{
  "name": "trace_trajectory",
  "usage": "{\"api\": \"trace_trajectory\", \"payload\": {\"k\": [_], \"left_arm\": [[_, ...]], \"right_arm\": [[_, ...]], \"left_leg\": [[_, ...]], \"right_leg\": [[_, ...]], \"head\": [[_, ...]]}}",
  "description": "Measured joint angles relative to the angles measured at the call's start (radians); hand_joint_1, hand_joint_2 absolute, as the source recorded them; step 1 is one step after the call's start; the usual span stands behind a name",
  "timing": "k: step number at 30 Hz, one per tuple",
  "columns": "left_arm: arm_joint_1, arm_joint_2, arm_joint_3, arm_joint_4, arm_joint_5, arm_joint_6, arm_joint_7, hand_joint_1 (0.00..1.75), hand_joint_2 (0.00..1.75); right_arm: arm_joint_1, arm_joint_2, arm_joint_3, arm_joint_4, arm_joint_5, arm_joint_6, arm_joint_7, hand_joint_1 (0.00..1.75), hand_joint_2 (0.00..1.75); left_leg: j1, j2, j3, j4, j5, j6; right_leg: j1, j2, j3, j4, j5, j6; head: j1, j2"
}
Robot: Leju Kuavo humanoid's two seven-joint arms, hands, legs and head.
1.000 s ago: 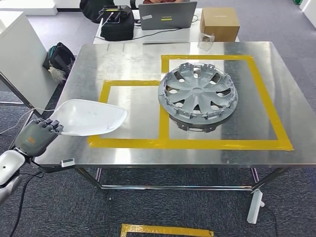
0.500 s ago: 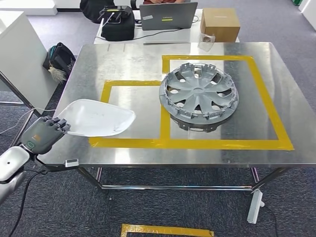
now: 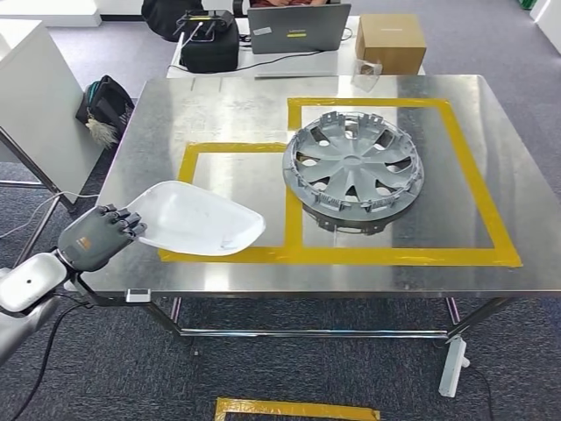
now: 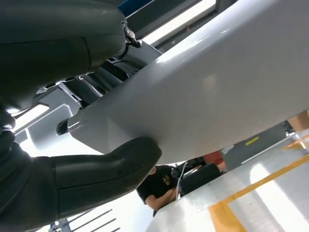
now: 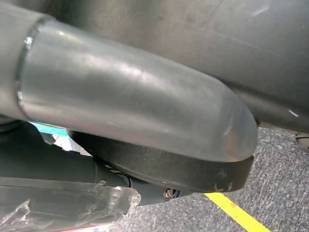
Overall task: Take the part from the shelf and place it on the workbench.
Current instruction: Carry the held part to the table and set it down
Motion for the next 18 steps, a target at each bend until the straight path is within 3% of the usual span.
{"api": "trace_trajectory", "payload": {"k": [4,8,9,11,13,14,15,17,18], "left_arm": [[-0.008,0.000,-0.028,-0.012,0.000,0.011,-0.004,1.75,1.75],[-0.016,0.002,-0.050,-0.020,0.000,0.013,-0.003,1.75,1.75],[-0.017,0.002,-0.052,-0.022,0.000,0.014,-0.003,1.75,1.75],[-0.018,0.002,-0.056,-0.025,0.001,0.014,-0.003,1.75,1.75],[-0.017,0.003,-0.064,-0.026,0.002,0.014,-0.002,1.75,1.75],[-0.015,0.003,-0.068,-0.026,0.002,0.014,-0.001,1.75,1.75],[-0.014,0.003,-0.072,-0.026,0.003,0.014,0.000,1.75,1.75],[-0.013,0.003,-0.074,-0.026,0.004,0.014,0.001,1.75,1.75],[-0.013,0.005,-0.075,-0.026,0.005,0.014,0.003,1.75,1.75]], "right_arm": [[-0.004,0.001,0.003,0.000,0.004,0.000,0.017,0.00,0.00],[-0.008,0.002,0.003,0.000,0.006,0.000,0.031,0.00,0.00],[-0.010,0.002,0.003,-0.001,0.007,0.000,0.033,0.00,0.00],[-0.017,0.002,0.004,-0.001,0.008,0.000,0.034,0.00,0.00],[-0.025,0.001,0.004,-0.001,0.010,0.000,0.015,0.00,0.00],[-0.026,0.001,0.004,-0.001,0.010,0.000,-0.001,0.00,0.00],[-0.025,0.001,0.004,-0.001,0.010,0.000,-0.019,0.00,0.00],[-0.020,0.000,0.004,-0.001,0.011,0.000,-0.039,0.00,0.00],[-0.018,0.000,0.004,-0.001,0.011,0.001,-0.042,0.00,0.00]], "left_leg": [[-0.004,0.000,-0.003,0.002,0.000,0.009],[0.001,0.000,-0.001,-0.009,0.001,0.026],[0.004,0.000,0.003,-0.012,-0.002,0.031],[0.007,0.000,0.011,-0.014,-0.010,0.037],[0.009,0.000,0.023,-0.014,-0.018,0.034],[0.011,0.001,0.032,-0.014,-0.024,0.030],[0.014,0.000,0.044,-0.013,-0.032,0.025],[0.021,-0.002,0.072,-0.013,-0.054,0.012],[0.024,-0.003,0.083,-0.013,-0.065,0.005]], "right_leg": [[-0.004,0.000,0.000,-0.003,0.002,0.008],[-0.004,0.000,-0.013,0.021,0.007,0.025],[-0.005,-0.001,-0.030,0.048,-0.005,0.029],[-0.006,-0.001,-0.090,0.156,-0.046,0.037],[-0.006,-0.001,-0.153,0.268,-0.077,0.043],[-0.007,-0.001,-0.169,0.288,-0.073,0.044],[-0.008,-0.001,-0.167,0.271,-0.052,0.046],[-0.013,0.000,-0.126,0.158,0.024,0.056],[-0.015,0.001,-0.106,0.102,0.047,0.059]], "head": [[0.000,0.000],[0.002,0.000],[0.005,0.000],[0.010,0.000],[0.009,0.000],[0.009,0.000],[0.009,0.000],[0.010,0.000],[0.012,0.000]]}}
